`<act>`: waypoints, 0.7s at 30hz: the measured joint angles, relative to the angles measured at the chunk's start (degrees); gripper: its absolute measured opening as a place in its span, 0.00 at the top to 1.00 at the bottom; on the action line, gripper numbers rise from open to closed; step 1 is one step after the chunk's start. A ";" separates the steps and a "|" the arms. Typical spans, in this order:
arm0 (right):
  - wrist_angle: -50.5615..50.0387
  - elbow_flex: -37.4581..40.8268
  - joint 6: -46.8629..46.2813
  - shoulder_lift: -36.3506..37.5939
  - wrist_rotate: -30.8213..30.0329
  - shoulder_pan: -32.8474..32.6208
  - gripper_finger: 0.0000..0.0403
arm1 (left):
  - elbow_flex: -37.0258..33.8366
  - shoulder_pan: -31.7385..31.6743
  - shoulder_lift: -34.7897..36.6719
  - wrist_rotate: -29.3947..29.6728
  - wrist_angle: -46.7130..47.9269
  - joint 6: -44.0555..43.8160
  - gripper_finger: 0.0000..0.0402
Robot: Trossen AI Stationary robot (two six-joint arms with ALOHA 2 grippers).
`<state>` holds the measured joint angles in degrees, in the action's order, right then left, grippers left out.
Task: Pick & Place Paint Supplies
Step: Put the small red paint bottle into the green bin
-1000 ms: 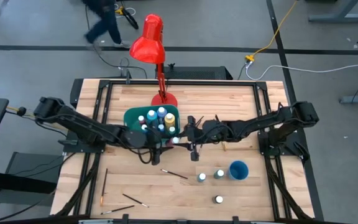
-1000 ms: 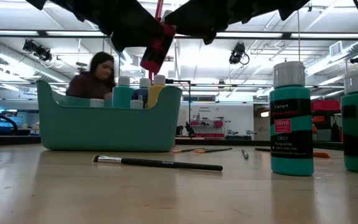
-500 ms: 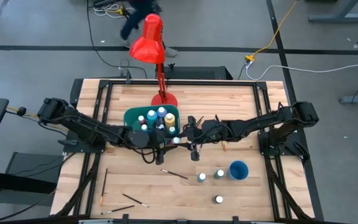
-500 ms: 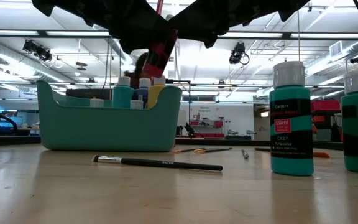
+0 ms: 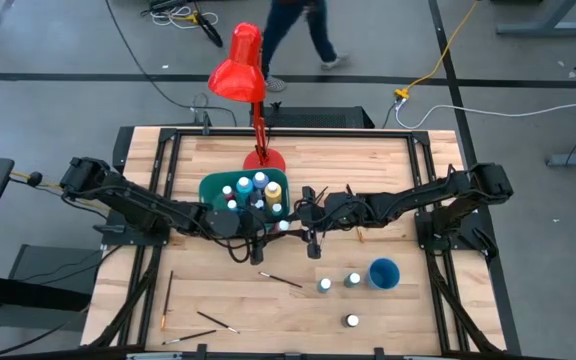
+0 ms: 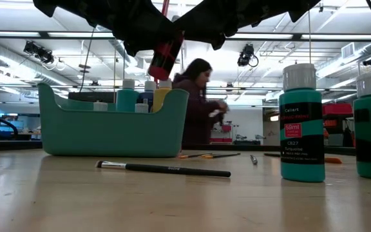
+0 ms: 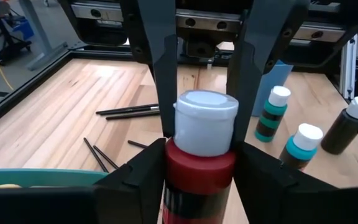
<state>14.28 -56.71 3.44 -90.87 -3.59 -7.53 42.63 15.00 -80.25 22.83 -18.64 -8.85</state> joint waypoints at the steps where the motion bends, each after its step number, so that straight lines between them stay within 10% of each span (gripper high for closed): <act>1: 0.02 0.00 0.00 0.00 0.02 0.00 0.67 | 0.00 0.00 0.00 -0.03 0.04 -0.02 0.56; 21: 0.95 0.00 1.64 -0.02 1.57 -0.01 0.48 | 0.08 0.00 0.06 -2.78 0.60 -2.09 0.62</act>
<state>15.23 -56.71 5.08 -90.89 -2.03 -7.54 42.71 15.00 -80.19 20.05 -18.04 -10.94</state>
